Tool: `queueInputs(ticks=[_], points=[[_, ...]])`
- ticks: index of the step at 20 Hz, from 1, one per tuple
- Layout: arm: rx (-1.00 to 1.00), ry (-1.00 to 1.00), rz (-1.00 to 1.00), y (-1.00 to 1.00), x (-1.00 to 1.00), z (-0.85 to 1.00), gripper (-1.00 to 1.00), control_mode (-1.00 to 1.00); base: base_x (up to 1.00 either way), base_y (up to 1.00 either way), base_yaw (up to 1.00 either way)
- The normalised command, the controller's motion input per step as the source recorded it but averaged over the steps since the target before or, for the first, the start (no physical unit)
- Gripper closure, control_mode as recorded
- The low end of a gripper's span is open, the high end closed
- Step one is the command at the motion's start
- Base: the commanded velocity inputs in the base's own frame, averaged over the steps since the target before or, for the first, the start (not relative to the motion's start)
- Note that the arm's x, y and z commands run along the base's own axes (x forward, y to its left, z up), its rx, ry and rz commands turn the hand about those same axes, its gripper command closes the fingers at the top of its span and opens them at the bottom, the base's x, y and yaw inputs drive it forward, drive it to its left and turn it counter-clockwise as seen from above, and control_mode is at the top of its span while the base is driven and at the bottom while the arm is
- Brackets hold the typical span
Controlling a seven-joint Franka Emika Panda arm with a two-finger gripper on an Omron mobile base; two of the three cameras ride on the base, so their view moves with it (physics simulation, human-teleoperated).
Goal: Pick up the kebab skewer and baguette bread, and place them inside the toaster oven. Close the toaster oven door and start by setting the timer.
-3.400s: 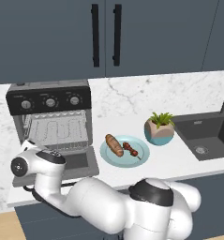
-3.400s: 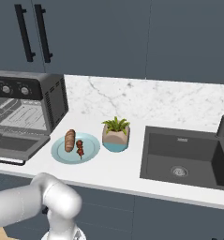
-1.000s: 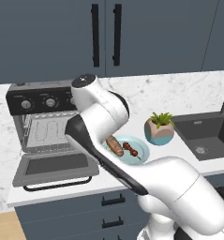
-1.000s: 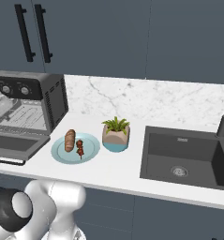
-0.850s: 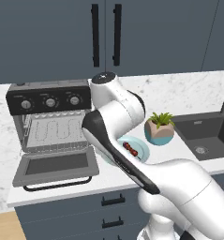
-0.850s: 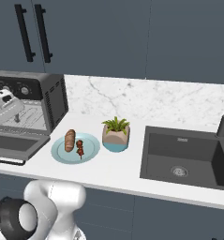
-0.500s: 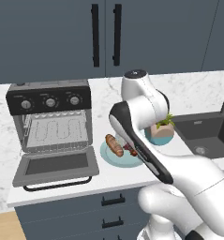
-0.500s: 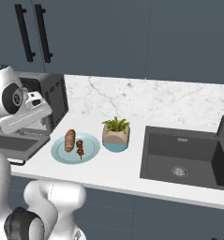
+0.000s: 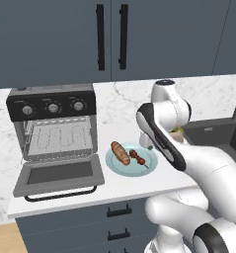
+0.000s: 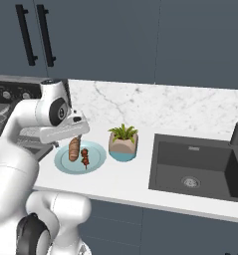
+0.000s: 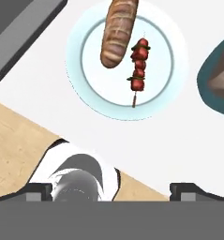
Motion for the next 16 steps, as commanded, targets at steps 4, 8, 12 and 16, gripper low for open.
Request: queueInputs(ticks=[4,8,12,16], points=[[0.10,0.04,-0.03,-0.14,0.34,-0.59,-1.00,-1.00,0.00,0.00,0.00],[0.05,0.00,-0.01,0.00,0.15,-0.60,-1.00,-1.00,0.00,0.00,0.00],[0.02,0.00,0.00,0.00,0.00,-0.59,-1.00,-1.00,0.00,0.00,0.00],[0.00,0.00,0.00,0.00,0.25,-0.47,-1.00,-1.00,0.00,0.00,0.00]])
